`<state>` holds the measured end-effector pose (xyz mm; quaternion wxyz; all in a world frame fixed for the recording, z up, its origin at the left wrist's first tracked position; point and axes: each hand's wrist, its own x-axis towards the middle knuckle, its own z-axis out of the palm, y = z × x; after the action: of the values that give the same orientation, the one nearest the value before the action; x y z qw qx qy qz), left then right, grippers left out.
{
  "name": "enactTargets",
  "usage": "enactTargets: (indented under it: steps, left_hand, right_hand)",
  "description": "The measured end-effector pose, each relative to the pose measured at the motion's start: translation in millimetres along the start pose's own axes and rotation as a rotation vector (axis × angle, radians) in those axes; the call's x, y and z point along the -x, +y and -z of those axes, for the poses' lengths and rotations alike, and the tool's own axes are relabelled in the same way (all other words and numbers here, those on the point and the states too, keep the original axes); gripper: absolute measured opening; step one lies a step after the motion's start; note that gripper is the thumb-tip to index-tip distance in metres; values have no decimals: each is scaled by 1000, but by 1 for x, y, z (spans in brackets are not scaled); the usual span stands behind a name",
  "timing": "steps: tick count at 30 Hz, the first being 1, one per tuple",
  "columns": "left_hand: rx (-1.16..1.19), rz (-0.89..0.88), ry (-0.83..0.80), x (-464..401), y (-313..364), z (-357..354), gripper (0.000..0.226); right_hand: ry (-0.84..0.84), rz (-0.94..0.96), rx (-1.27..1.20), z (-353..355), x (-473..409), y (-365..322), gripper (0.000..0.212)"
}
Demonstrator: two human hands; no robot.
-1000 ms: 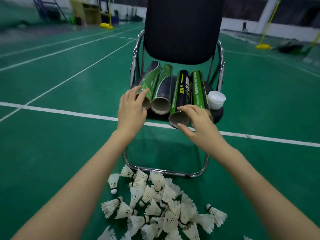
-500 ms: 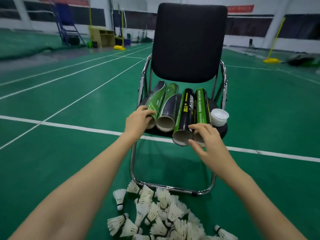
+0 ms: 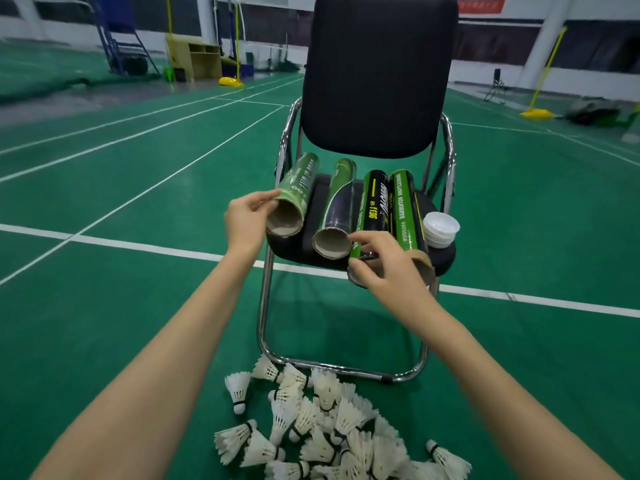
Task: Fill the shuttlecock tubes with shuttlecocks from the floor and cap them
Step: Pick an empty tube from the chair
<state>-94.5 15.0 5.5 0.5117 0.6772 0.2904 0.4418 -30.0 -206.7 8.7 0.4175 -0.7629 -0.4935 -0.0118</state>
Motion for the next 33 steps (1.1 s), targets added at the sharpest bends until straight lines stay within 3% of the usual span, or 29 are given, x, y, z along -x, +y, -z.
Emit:
enactTargets:
  steps: [3,8,12,15,17,19,25,30,33]
  left_hand:
    - [89,27,34,16,15,14,19]
    - [88,-24,-54,57,40,32,22]
    - [58,-55,-104,77,52,43,24]
    - [-15,-138,-293,95,59,52,52]
    - [-137,-299,-425,110,66,58,78]
    - [-210,-491,-462,118,71,59,89]
    - [-342,-784,-412,137,75,60,75]
    - [-509,-782,-445,165,53,71,73]
    - [-605,-677,-492,175,15,65,74]
  right_hand:
    - [-24,-84,-209,-16,-19,-17,38]
    - [-104,-158,-379,-35,-43,-42,59]
    - [-29,-154,-459,-41,-35,-49,52]
    - [5,-199,-635,-26,-20,-56,47]
    - [-3,-211,-766,-12,-8,-62,46]
    - [-44,-195,-843,0,5,-68,43]
    - [-205,-239,-1042,10,48,-73,31]
    - [-344,-362,-1107,-8,79,-47,28]
    - [-405,-450,-1016,-32,90,-15,30]
